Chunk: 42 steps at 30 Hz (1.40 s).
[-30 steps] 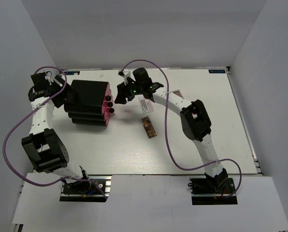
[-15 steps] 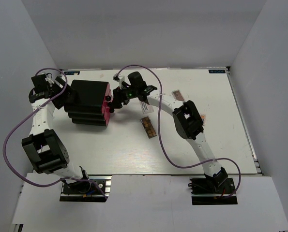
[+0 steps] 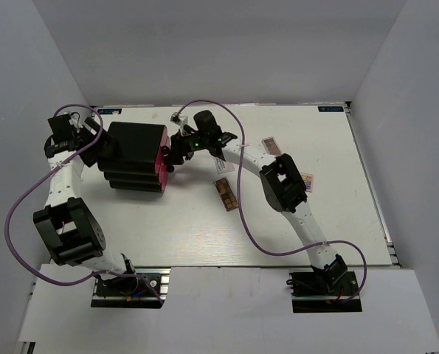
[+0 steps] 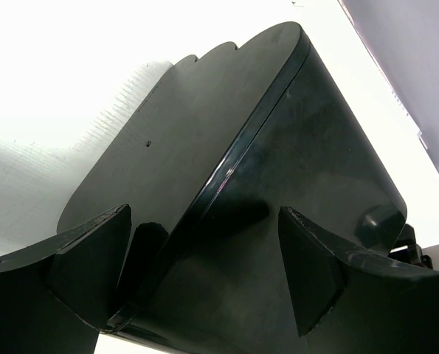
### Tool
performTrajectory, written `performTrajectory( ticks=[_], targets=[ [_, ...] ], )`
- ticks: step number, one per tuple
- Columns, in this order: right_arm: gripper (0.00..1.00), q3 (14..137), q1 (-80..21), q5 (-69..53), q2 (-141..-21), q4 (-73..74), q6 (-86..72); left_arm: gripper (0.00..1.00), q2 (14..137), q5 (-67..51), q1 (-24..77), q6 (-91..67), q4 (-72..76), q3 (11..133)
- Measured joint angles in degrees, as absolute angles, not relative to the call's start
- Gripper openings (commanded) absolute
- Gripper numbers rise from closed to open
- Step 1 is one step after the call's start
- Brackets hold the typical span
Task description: Organize the makeup
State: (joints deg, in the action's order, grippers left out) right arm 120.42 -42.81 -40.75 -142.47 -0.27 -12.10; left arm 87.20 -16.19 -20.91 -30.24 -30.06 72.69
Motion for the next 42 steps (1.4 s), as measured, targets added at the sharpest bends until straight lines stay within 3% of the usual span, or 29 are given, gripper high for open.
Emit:
performTrajectory(
  ticks=[6,9,23,34,38,42],
  targets=[
    [0.32,120.5,-42.8,-41.3,-143.0,-1.4,-12.4,0.91,87.2,-16.2,-20.9,-30.1,-30.0,72.6],
    [0.25,120.2,-42.7,-41.5,-143.1,-1.6,-12.4,0.91,87.2,-16.2,-21.2,-30.1,-30.0,72.6],
    [0.21,103.1,-39.6,-42.2,-133.2,-5.9,-9.1,0.91,87.2,-16.1,-22.0,-31.0,-31.2,72.6],
    [0.3,96.6,-37.8,-42.9,-129.0,-6.3,-7.2,0.91,87.2,-16.3,-22.4,-31.6,-31.4,72.6],
    [0.51,96.6,-37.7,-42.9,-129.0,-6.3,-7.2,0.91,87.0,-16.1,-22.4,-31.6,-32.9,73.9],
    [0.64,96.6,-37.5,-42.9,-129.0,-5.9,-6.9,0.91,84.9,-15.6,-22.4,-32.2,-33.7,75.6]
  ],
)
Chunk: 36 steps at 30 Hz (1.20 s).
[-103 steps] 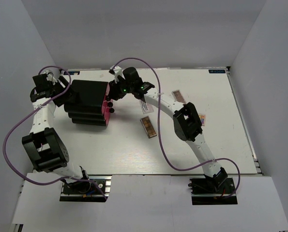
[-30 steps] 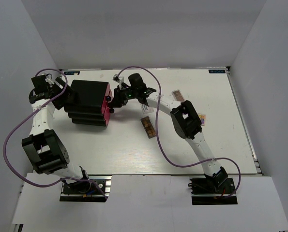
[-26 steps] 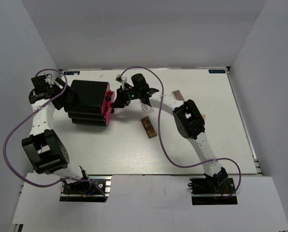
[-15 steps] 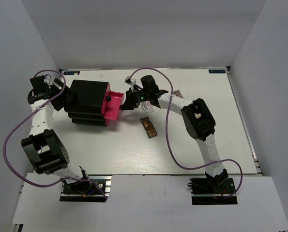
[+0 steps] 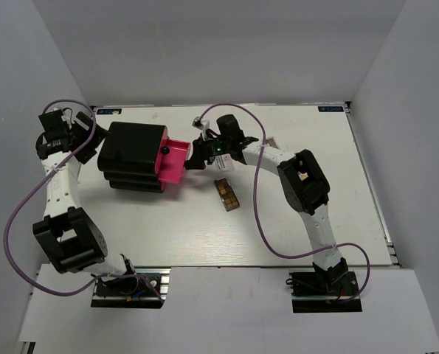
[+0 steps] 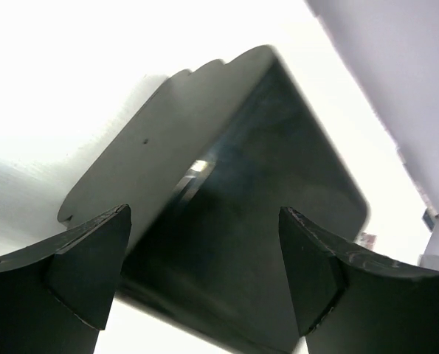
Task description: Organize the makeup
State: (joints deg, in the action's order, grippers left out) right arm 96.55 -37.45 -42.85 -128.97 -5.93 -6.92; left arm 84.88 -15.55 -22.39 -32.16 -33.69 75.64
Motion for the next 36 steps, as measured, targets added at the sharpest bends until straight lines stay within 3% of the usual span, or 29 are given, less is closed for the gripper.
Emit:
performTrajectory(
  ticks=[9,15,17,22,27,30,33,34,36],
  targets=[
    [0.77,91.8,-36.1,-43.0,-125.1,-5.2,-5.8,0.94,72.5,-15.6,-22.2,-33.7,-32.7,77.9],
    [0.8,83.8,-35.2,-39.7,-115.4,-2.9,-1.8,0.94,67.9,-26.9,-21.2,-35.3,-27.2,77.8],
    [0.86,80.4,-34.9,-37.1,-111.3,-2.0,-0.4,0.94,67.9,-30.9,-20.1,-35.9,-25.6,77.2],
    [0.89,70.8,-33.2,-24.2,-99.2,-1.0,1.3,0.94,68.3,-35.5,-13.7,-36.3,-25.5,74.3],
    [0.89,63.7,-28.0,-16.3,-88.6,-0.4,1.3,0.94,70.9,-34.1,-0.7,-35.6,-25.9,74.3],
    [0.81,60.9,-24.1,-14.6,-84.1,0.8,1.2,0.94,74.1,-30.8,8.9,-34.9,-25.8,74.3],
    [0.61,57.9,-21.2,-13.5,-80.3,2.8,1.3,0.94,78.5,-25.3,17.8,-34.3,-26.6,74.4],
    [0.5,56.8,-20.1,-13.4,-79.0,3.4,1.1,0.94,80.3,-22.8,21.0,-34.1,-27.4,74.5],
    [0.41,54.8,-18.2,-13.5,-76.6,4.6,1.0,0.94,83.9,-17.8,26.8,-33.9,-28.8,75.1]
  ],
)
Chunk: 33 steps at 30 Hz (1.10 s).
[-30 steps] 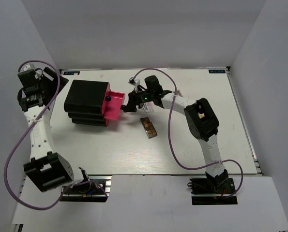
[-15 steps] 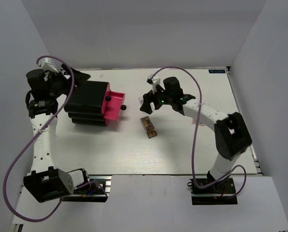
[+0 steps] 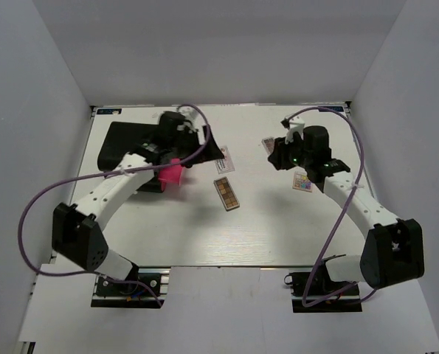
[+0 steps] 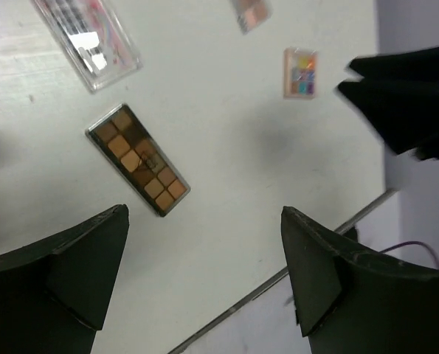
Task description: Organize the makeup
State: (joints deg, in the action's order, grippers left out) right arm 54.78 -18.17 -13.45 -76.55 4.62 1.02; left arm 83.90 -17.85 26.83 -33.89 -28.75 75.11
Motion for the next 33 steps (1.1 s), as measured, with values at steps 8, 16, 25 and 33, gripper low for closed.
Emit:
performTrajectory(
  ticks=[8,16,25,33],
  targets=[
    [0.41,53.3,-9.1,-15.0,-74.1,7.6,-0.8,0.82,95.0,4.3,42.8,-35.9,-35.3,79.1],
    [0.44,50.7,-5.0,-17.6,-72.3,7.7,-1.5,0.74,102.8,17.4,48.7,-41.2,-38.0,80.8],
    [0.46,49.8,-2.5,-21.7,-69.5,7.3,-2.3,0.88,114.4,23.4,49.3,-47.3,-43.3,90.3],
    [0.47,49.7,-1.1,-25.0,-69.5,7.2,-3.0,0.91,117.1,26.0,49.3,-51.8,-45.8,91.1]
  ],
)
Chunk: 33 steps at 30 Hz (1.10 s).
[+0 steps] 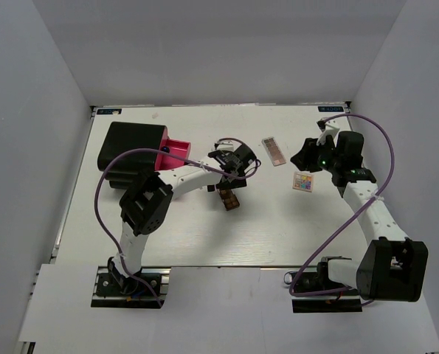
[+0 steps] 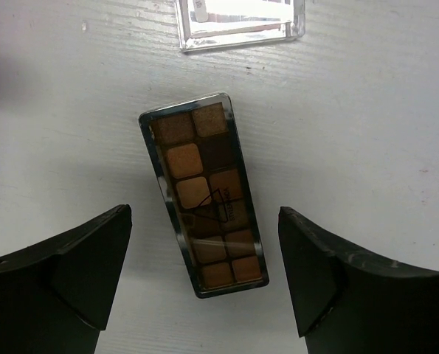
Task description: Organize the makeup
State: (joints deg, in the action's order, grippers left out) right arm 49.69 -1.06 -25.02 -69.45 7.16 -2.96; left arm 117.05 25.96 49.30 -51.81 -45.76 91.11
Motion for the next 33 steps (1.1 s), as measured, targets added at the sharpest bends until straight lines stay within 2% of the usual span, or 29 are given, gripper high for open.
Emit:
performTrajectory(
  ticks=[11,17,24,29,31,33],
  targets=[
    [0.47,49.7,1.7,-27.8,-69.5,7.1,-3.9,0.91,119.7,25.9,49.3,-55.0,-44.1,90.5],
    [0.47,49.6,2.3,-29.0,-69.5,7.1,-4.2,0.86,120.7,25.9,49.3,-56.1,-43.3,89.1],
    [0.47,48.9,3.0,-30.3,-69.4,7.1,-4.5,0.73,120.7,25.9,49.3,-56.6,-42.9,89.1],
    [0.47,48.9,3.6,-30.9,-69.4,7.1,-4.6,0.67,120.7,25.7,49.3,-56.7,-42.8,89.1],
    [0.47,48.9,3.8,-31.3,-69.4,7.1,-4.6,0.62,120.7,25.6,49.4,-56.6,-42.7,89.1],
    [0.47,48.9,3.9,-31.6,-69.4,7.1,-4.8,0.51,120.4,25.5,49.6,-56.1,-42.3,88.8]
  ],
)
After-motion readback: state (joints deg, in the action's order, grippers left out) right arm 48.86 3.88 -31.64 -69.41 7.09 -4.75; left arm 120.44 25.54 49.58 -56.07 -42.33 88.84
